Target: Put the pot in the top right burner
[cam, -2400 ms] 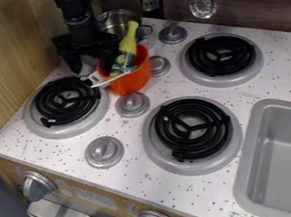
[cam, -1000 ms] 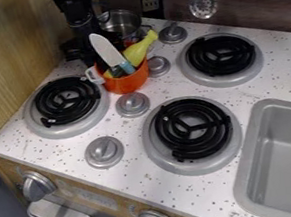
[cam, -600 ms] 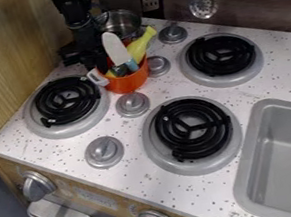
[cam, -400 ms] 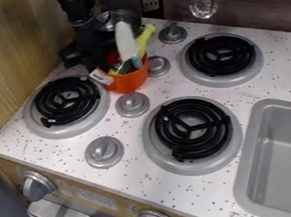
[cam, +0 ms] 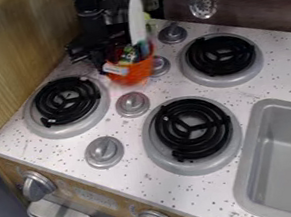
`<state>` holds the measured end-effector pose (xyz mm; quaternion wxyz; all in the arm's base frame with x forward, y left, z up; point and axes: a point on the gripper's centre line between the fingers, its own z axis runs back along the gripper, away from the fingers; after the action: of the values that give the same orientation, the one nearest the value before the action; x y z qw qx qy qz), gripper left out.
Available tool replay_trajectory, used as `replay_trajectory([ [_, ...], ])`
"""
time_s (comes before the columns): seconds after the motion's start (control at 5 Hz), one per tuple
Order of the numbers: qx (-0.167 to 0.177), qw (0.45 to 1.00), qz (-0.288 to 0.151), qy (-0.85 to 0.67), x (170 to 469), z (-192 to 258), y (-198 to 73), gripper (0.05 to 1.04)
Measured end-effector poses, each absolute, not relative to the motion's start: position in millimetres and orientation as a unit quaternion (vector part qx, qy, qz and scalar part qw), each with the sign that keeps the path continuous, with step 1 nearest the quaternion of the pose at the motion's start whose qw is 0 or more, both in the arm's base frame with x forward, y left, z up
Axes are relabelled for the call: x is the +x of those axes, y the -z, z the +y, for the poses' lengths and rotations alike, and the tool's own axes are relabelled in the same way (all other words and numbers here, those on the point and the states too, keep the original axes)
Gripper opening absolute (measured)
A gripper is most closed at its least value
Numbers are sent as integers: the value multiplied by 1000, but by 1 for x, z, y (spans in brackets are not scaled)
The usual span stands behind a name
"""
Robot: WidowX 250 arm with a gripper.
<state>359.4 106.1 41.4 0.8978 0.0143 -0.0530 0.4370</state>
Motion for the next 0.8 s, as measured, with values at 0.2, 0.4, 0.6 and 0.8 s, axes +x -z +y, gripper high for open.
replay_trajectory([
  [0.2, 9, 888, -62, -456, 355, 95, -46, 79],
  [0.4, -2, 878, -70, -474, 354, 87, -54, 79],
  [0.6, -12, 882, -57, -468, 348, 77, -47, 79],
  [0.8, -25, 894, -68, -443, 352, 68, -55, 79],
])
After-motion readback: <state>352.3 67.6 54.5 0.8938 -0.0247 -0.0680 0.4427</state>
